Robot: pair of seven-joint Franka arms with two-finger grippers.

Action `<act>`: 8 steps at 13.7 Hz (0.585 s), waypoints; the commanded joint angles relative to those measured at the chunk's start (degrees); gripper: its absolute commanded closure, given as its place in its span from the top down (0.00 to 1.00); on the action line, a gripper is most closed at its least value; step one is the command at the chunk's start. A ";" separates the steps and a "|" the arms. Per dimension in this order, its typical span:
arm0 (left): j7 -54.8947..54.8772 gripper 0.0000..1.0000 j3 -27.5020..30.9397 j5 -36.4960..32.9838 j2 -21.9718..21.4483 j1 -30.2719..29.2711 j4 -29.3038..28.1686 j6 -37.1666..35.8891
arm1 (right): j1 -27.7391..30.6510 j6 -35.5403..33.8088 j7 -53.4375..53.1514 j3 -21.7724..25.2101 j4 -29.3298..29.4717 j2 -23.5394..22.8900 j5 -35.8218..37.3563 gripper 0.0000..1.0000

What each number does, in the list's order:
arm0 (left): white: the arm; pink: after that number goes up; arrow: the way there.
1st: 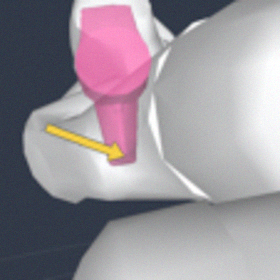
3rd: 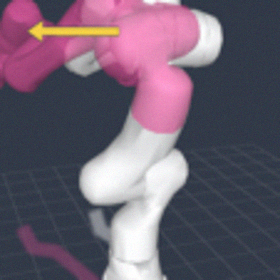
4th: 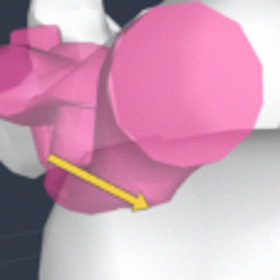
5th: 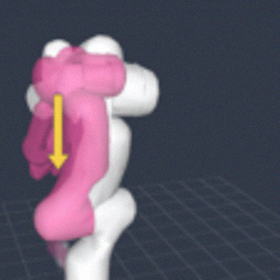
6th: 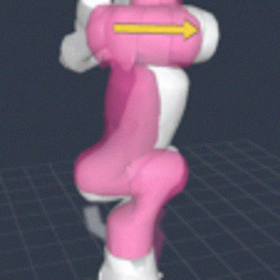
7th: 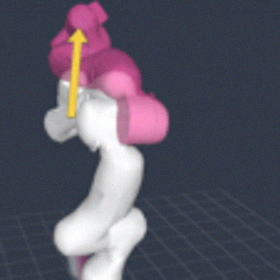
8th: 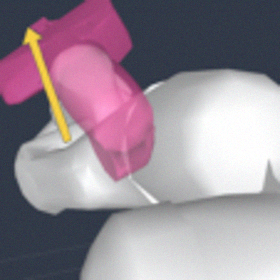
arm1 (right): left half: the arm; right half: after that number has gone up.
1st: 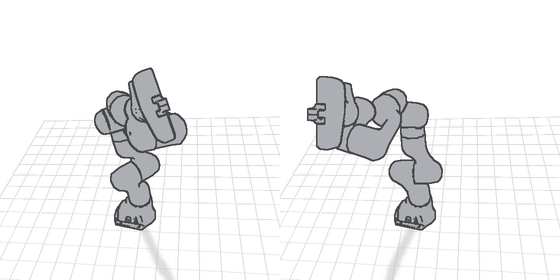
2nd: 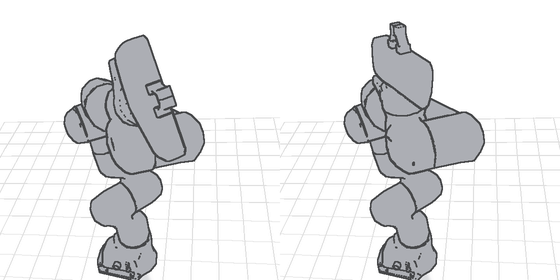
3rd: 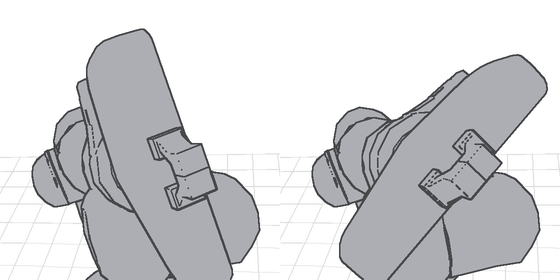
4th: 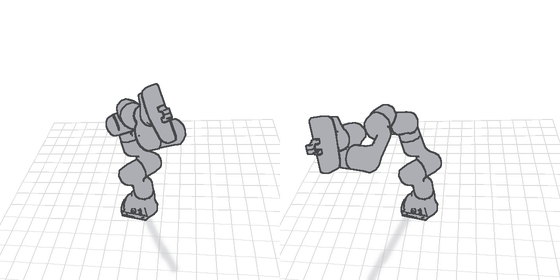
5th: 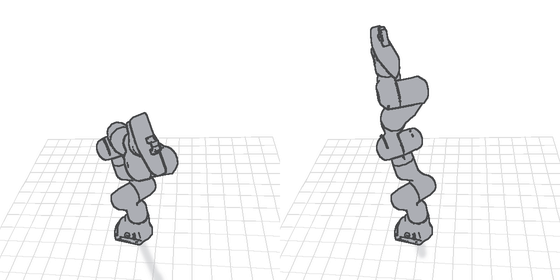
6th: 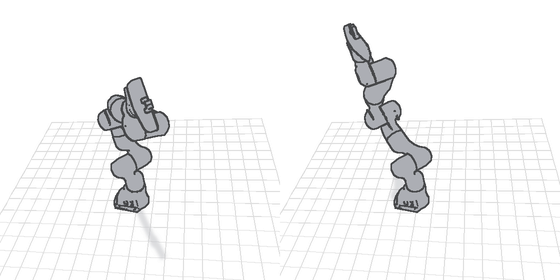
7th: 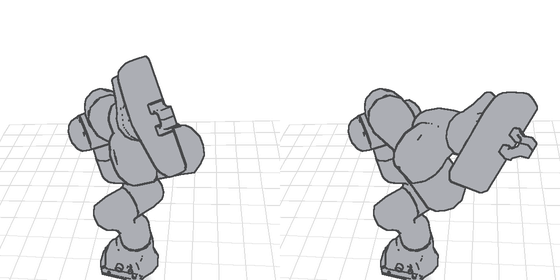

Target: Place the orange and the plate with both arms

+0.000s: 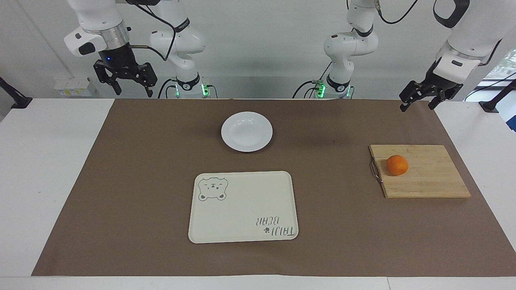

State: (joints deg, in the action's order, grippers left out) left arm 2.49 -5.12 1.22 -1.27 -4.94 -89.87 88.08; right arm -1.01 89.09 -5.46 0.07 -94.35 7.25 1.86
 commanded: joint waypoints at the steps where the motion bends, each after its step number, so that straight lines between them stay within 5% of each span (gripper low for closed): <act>1: -0.47 1.00 -0.24 -0.43 -0.40 -0.33 -0.22 -0.72 | 0.30 -0.32 1.15 -0.34 0.57 -0.21 0.95 1.00; 8: -0.11 1.00 -0.24 -0.34 -0.66 -0.42 -0.48 -0.89 | 0.39 -0.32 1.15 -0.25 0.57 -0.21 1.04 1.00</act>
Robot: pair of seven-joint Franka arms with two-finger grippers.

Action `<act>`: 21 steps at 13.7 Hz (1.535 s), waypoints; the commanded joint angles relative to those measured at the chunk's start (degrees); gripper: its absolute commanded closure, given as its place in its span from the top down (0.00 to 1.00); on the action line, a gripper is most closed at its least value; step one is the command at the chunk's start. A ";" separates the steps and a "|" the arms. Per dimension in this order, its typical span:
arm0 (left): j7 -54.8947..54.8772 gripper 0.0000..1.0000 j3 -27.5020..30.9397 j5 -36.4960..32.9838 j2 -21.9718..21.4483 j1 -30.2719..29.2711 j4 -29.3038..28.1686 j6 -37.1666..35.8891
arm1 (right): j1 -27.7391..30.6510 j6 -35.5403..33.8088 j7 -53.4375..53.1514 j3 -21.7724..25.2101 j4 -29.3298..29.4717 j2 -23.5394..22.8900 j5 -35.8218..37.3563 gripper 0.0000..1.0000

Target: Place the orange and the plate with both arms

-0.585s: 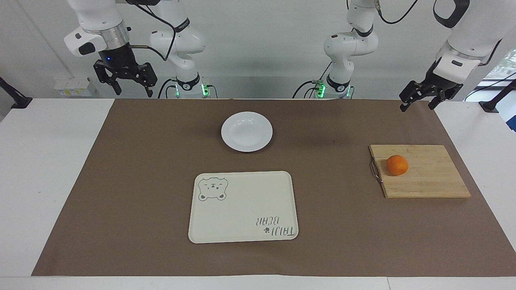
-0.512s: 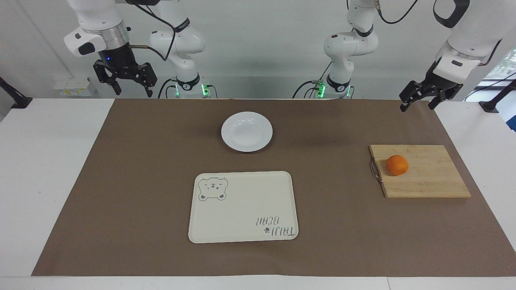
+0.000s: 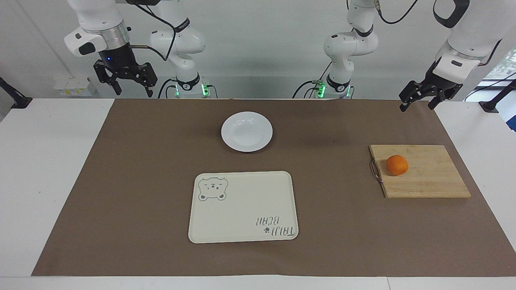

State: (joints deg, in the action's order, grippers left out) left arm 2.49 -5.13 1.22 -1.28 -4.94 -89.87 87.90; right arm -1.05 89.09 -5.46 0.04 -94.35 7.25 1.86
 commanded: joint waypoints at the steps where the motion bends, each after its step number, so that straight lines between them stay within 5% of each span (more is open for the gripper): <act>1: -0.20 1.00 -0.23 -0.34 -0.66 -0.42 -0.39 -0.46 | 0.43 -0.23 1.15 -0.22 0.57 -0.21 1.04 1.00; 21: -0.99 1.00 -0.23 -0.34 -1.98 -0.42 -2.68 0.16 | 0.78 -1.11 1.15 -0.13 0.13 0.22 0.77 1.00</act>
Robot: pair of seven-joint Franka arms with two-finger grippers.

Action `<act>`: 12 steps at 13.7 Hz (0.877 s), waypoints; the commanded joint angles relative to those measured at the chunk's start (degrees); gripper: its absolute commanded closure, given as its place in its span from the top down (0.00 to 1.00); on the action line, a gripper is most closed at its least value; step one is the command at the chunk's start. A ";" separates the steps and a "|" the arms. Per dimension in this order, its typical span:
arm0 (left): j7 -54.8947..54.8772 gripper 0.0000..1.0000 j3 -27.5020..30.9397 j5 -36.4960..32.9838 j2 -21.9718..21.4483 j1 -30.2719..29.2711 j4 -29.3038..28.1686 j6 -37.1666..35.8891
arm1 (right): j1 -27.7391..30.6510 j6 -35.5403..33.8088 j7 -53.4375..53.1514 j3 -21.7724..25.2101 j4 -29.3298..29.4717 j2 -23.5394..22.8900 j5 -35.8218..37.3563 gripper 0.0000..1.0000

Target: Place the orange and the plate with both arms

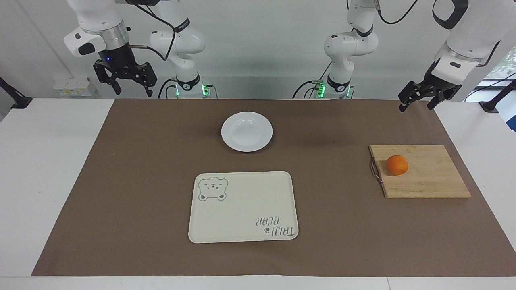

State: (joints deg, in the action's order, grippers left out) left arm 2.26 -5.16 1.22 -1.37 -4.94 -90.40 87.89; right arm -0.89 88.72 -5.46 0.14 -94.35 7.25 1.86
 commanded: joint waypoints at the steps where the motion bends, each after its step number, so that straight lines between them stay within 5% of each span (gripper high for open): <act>1: -0.77 1.00 -0.20 -0.34 -1.97 -0.42 -2.32 0.00 | 0.62 -0.65 1.15 -0.23 0.14 0.22 0.77 1.00; 12: -0.86 1.00 -0.20 -0.34 -2.85 -0.33 -3.99 0.53 | 0.62 -0.39 1.15 -0.23 0.14 0.22 0.68 1.00</act>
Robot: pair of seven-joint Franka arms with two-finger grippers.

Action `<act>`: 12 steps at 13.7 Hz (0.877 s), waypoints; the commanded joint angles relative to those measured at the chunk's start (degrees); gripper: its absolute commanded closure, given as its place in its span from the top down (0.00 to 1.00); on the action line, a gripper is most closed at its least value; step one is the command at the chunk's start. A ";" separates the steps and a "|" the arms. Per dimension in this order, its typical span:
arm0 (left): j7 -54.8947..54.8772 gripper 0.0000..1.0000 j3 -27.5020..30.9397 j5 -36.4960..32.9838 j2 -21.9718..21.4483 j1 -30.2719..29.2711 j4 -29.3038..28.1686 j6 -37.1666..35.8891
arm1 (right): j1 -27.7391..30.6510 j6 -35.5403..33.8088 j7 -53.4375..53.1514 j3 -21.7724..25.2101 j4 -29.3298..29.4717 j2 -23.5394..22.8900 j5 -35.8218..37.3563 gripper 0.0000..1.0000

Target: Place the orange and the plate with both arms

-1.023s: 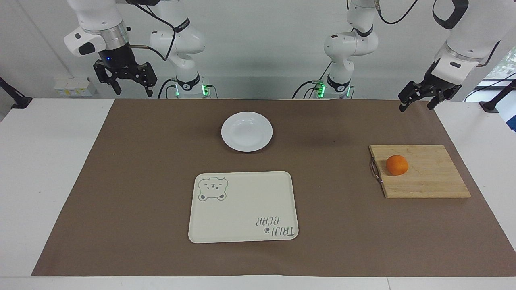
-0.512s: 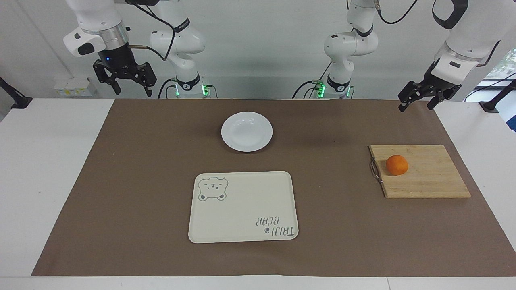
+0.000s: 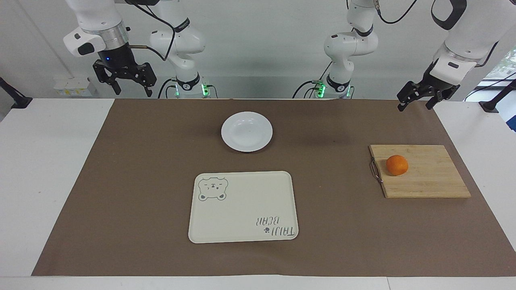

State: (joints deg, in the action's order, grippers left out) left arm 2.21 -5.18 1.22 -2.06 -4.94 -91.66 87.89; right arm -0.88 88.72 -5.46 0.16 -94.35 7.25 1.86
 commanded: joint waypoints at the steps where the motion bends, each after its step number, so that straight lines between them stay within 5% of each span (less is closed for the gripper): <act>1: -0.81 1.00 -0.18 -0.34 -2.16 -0.42 -2.73 0.79 | 0.62 -0.39 1.15 -0.25 0.14 0.14 0.68 1.00; 12: -0.72 1.00 -0.18 -0.34 -2.60 -0.33 -3.35 1.15 | 1.23 -0.13 1.24 -0.07 -0.48 0.31 0.60 1.00</act>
State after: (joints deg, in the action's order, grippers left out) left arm 2.19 -5.19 1.22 -2.68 -4.94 -92.62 87.98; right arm -0.83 88.70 -5.46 0.18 -94.42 7.25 1.86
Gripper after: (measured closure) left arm 0.000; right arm 0.000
